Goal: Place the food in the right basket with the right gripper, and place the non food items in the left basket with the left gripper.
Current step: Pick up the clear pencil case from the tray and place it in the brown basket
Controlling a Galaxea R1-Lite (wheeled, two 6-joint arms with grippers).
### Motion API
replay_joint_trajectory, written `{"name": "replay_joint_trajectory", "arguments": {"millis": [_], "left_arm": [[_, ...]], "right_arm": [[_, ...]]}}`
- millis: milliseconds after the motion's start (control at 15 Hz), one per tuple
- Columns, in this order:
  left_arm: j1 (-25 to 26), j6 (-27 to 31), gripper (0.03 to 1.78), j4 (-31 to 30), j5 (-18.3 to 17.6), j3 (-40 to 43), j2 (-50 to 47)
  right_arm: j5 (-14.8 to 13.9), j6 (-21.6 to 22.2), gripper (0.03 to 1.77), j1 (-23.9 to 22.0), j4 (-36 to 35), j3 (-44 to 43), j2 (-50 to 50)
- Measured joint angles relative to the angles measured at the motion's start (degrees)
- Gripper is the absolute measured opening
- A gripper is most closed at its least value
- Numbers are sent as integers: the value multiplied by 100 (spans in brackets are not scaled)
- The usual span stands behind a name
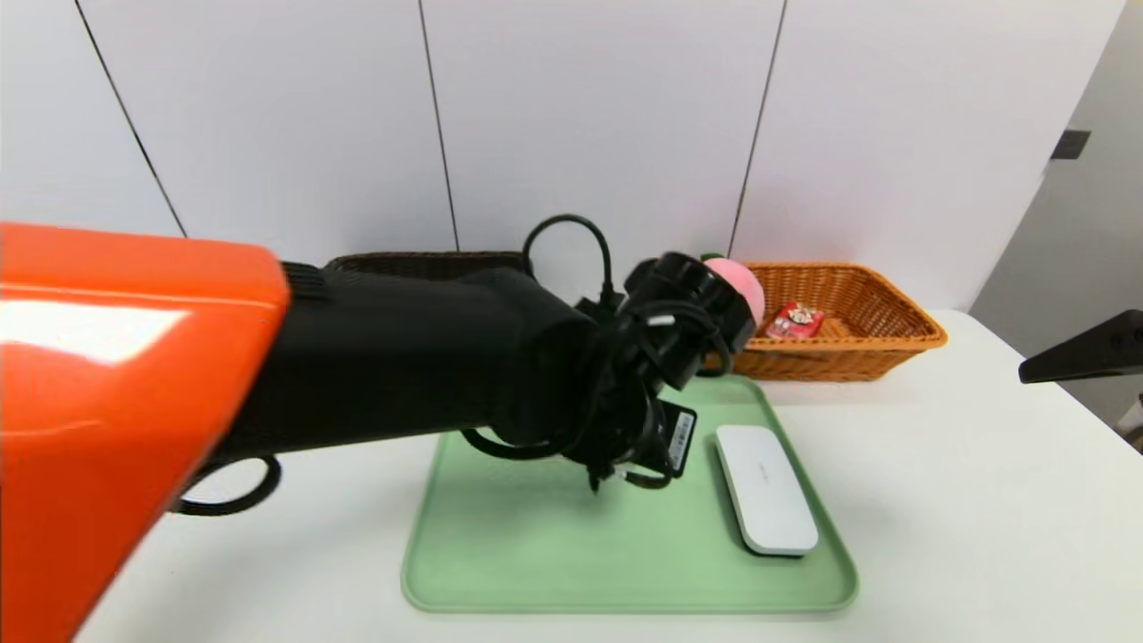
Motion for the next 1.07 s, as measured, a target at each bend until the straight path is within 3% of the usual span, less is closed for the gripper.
{"name": "replay_joint_trajectory", "arguments": {"millis": [267,467,733,867,1067], "left_arm": [[1001,1034,57,-5,-245,-11,-836],[1858,2097,57,-6,-1130,-11,-1280],[3018,4158,57,-57,-2213,-44,-1440],[3410,5172,57,-30,-2532,-199,-1351],[3694,6465,57,-24,-2643,-505,-1147]], "right_arm": [[52,-1,170,2,2,-11,-2],[57,-1,170,2,5,-11,15],[59,-22,170,2,-1,-20,23],[50,-15,170,2,-144,-12,28],[41,-12,170,2,-158,7,30]]}}
